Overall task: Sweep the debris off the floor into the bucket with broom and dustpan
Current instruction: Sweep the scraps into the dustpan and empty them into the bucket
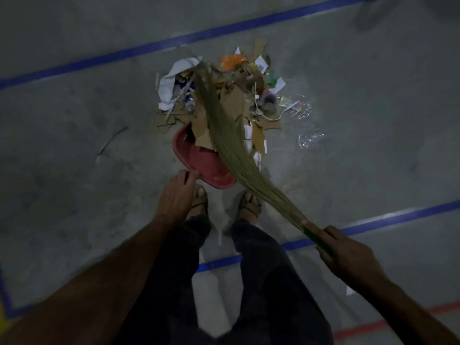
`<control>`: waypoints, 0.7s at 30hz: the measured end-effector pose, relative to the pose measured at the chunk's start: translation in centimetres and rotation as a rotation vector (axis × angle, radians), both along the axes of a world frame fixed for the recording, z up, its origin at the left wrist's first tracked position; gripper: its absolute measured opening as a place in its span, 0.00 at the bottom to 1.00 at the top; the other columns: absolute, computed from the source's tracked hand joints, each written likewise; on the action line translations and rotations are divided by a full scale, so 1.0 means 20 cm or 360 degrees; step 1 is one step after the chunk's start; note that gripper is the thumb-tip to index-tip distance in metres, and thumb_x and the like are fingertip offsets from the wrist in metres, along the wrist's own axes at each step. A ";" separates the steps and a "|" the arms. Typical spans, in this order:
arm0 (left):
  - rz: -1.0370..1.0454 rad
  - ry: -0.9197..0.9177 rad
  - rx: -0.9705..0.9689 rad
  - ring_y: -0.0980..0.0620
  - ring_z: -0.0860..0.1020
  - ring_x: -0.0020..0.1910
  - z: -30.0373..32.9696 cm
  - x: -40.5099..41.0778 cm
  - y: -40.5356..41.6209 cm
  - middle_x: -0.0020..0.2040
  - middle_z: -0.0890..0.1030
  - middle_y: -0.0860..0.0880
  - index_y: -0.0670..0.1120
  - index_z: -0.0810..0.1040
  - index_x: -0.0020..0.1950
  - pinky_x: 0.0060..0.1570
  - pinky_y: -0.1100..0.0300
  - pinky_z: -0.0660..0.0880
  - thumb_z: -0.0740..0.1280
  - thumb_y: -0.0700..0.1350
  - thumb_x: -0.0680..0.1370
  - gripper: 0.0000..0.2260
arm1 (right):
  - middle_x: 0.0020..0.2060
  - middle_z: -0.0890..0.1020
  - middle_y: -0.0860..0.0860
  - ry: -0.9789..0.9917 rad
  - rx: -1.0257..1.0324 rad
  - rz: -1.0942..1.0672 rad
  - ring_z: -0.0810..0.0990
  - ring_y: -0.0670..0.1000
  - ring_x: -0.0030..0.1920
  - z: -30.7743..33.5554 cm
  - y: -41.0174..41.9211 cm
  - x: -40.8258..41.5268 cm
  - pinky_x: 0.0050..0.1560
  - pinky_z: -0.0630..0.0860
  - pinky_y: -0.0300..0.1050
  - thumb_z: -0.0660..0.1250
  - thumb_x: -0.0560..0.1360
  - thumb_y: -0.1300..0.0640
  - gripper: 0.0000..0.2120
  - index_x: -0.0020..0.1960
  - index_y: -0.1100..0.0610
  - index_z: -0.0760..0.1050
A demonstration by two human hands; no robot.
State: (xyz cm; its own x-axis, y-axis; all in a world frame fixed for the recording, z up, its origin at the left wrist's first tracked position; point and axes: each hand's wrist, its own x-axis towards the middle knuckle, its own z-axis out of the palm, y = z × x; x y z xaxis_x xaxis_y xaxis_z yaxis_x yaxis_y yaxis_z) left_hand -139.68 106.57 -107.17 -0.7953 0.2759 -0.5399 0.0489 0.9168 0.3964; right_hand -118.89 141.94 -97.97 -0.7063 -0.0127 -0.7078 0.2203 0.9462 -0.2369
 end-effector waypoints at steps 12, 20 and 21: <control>-0.0241 0.0672 -0.0054 0.43 0.74 0.45 0.82 0.20 -0.05 0.50 0.73 0.43 0.46 0.71 0.70 0.38 0.50 0.74 0.66 0.38 0.78 0.20 | 0.44 0.73 0.48 0.0472 0.0136 0.0219 0.68 0.45 0.29 0.82 0.12 0.22 0.22 0.66 0.39 0.70 0.74 0.58 0.40 0.80 0.43 0.55; -0.0297 0.0898 0.0031 0.42 0.74 0.46 1.05 0.26 -0.12 0.53 0.73 0.42 0.46 0.70 0.71 0.41 0.46 0.76 0.65 0.39 0.80 0.20 | 0.42 0.74 0.49 0.0655 0.0176 0.0190 0.63 0.43 0.27 1.03 -0.05 0.41 0.27 0.49 0.31 0.75 0.71 0.59 0.40 0.78 0.47 0.61; -0.0304 0.0913 0.0037 0.42 0.74 0.47 1.06 0.27 -0.13 0.53 0.74 0.42 0.46 0.69 0.71 0.41 0.46 0.77 0.65 0.39 0.80 0.20 | 0.43 0.74 0.48 0.0663 0.0185 0.0178 0.64 0.43 0.28 1.04 -0.09 0.45 0.27 0.50 0.31 0.74 0.71 0.58 0.40 0.79 0.47 0.60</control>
State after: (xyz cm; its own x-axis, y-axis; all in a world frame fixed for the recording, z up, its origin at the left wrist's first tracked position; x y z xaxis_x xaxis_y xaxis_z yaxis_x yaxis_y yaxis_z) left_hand -134.27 103.91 -85.93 -0.8929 0.4491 -0.0318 0.4237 0.8621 0.2778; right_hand -109.97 140.22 -77.14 -0.9302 -0.0425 -0.3646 0.0232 0.9845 -0.1741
